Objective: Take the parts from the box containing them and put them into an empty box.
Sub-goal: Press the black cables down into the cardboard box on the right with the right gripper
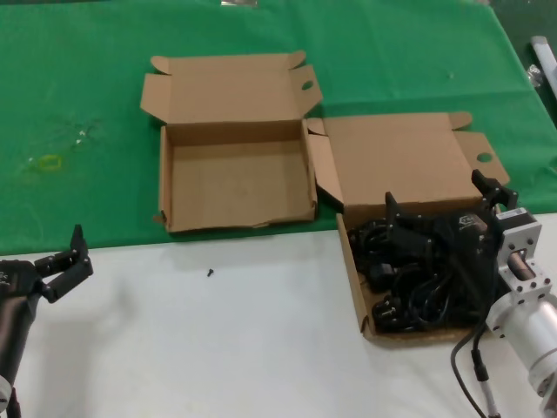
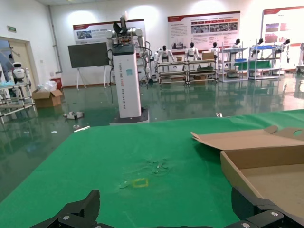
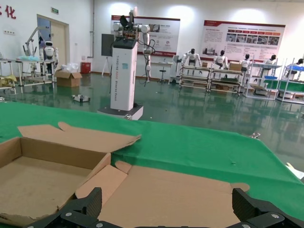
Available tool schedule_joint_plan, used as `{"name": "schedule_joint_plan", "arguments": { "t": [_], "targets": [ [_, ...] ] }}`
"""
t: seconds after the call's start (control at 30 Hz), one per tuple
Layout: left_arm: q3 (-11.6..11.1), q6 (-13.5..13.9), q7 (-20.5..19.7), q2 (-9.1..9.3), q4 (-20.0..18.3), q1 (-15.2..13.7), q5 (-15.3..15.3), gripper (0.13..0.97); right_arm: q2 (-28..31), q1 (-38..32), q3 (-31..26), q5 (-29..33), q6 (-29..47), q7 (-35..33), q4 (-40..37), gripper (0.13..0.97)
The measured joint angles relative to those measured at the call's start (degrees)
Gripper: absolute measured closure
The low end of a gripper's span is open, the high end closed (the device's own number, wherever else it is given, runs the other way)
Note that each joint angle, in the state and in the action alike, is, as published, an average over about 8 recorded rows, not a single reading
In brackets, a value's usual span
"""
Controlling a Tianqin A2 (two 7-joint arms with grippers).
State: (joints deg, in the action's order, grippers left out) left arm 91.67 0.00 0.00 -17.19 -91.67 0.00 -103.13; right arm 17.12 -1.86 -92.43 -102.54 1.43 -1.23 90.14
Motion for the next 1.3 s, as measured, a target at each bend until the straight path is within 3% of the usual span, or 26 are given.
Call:
{"name": "schedule_joint_plan", "arguments": {
  "t": [0.73, 1.13, 1.3],
  "targets": [
    [0.00, 0.00, 0.00, 0.00, 0.00, 0.00, 0.00, 0.136, 0.00, 0.00, 0.00, 0.00, 0.00, 0.00, 0.00, 0.129],
    [0.00, 0.00, 0.00, 0.00, 0.00, 0.00, 0.00, 0.200, -0.89, 0.37, 1.07, 0.29, 1.29, -1.38, 0.77, 0.129],
    [0.00, 0.00, 0.00, 0.00, 0.00, 0.00, 0.00, 0.285, 1.13, 0.62, -0.21, -0.58, 0.73, -0.26, 1.99, 0.129]
  ]
}}
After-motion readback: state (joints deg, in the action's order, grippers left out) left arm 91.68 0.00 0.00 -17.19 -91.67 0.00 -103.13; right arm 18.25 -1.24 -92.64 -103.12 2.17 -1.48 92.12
